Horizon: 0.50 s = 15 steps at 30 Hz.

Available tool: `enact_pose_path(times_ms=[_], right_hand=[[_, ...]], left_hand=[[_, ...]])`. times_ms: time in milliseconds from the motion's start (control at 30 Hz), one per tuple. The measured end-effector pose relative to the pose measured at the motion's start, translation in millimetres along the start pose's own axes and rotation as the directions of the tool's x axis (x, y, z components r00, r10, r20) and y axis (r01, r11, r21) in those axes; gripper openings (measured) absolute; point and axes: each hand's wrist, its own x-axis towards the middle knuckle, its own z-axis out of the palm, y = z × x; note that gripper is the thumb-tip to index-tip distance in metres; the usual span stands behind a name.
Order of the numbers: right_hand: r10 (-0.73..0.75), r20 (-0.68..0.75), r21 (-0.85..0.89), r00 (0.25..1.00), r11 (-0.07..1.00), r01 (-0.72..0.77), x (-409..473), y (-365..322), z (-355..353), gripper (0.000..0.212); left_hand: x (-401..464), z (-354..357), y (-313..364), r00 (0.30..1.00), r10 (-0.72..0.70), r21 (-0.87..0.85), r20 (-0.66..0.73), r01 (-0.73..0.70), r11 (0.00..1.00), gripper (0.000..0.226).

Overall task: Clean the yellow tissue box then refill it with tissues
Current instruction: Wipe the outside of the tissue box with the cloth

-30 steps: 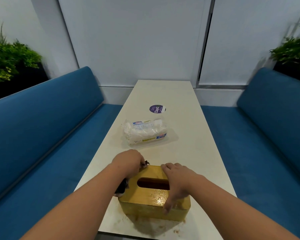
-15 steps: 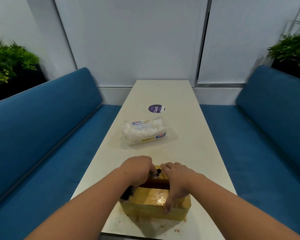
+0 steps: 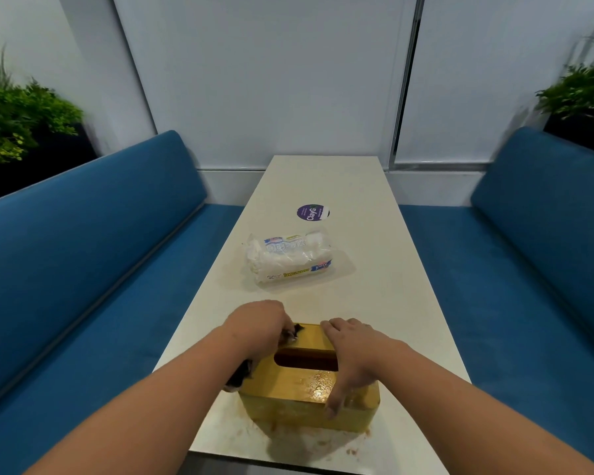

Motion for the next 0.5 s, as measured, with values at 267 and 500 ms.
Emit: enact_pose_path(times_ms=[267,500], right_hand=[[0.0,-0.003,0.007,1.0,1.0,0.0,-0.3,0.6,0.4,0.141],[0.0,-0.016,0.014,1.0,1.0,0.0,-0.4,0.9,1.4,0.139]], left_hand=[[10.4,-1.0,-0.1,0.995,-0.095,-0.032,-0.032,0.094,0.995,0.036],[21.1,-0.9,9.6,0.996,-0.085,-0.037,-0.023,0.084,0.996,0.035]])
